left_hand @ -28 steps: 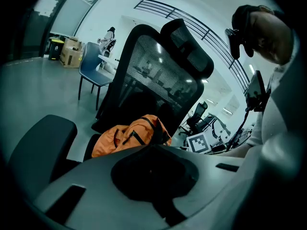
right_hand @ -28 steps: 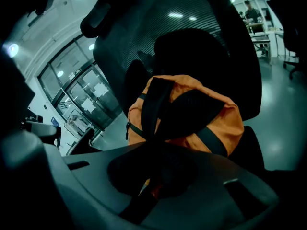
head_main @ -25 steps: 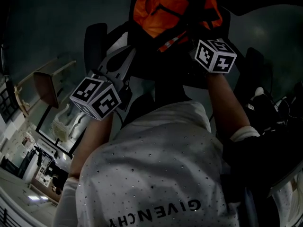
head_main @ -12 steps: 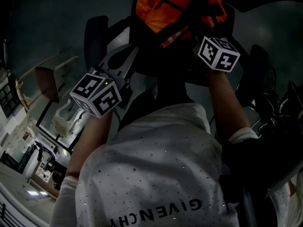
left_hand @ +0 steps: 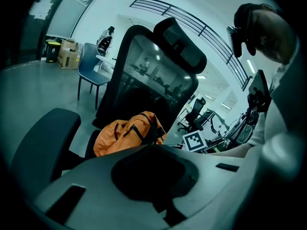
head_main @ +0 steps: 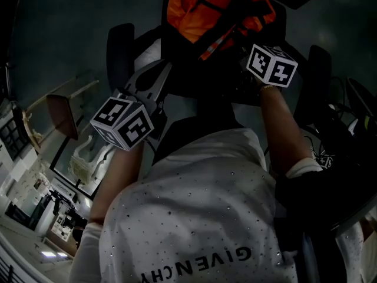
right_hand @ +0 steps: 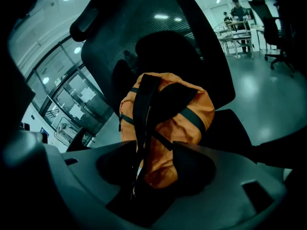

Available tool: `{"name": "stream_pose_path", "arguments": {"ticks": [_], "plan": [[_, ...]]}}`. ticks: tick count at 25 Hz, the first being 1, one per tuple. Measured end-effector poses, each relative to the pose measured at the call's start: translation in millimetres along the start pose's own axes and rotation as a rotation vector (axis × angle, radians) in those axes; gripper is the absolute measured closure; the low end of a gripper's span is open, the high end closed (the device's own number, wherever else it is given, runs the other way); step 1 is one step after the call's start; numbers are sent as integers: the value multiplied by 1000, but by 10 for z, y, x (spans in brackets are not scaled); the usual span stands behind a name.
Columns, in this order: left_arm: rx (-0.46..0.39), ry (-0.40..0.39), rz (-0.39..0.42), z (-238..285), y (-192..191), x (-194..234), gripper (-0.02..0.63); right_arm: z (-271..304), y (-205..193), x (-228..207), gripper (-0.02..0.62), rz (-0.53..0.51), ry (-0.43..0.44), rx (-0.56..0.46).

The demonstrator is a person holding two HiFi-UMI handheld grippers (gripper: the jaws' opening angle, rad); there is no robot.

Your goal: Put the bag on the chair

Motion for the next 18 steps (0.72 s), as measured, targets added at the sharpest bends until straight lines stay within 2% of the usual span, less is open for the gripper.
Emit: {"name": "stream_pose_path", "arguments": {"ticks": [3, 6, 10, 12, 16, 18], "plan": [[-28, -13, 40, -32, 38, -35, 598, -117, 77, 88, 353, 2, 16, -9], [-14, -7, 69, -79, 3, -3, 598, -262, 194, 264, 351, -55, 19, -57], [93, 33, 25, -359, -195, 36, 598, -590, -13, 531, 345, -42, 0, -68], [63, 39, 7, -459, -129, 66, 598, -744, -39, 636, 347, -58, -28, -87], [-61, -30, 80, -665, 152, -25, 598, -1119, 2, 921, 434, -169, -2, -174], [-102, -59, 100, -864, 197, -115, 598, -1372, -35, 1106, 560, -199, 19, -230]]}}
Point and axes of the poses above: the fingertips, and each gripper's own axes: z forward along the fingers, x to its left, y out of its top, the point moved 6 cm from there along -z, backward along the fingers, and after that the axes turned 12 degrees about z, right-handed, at the moved point
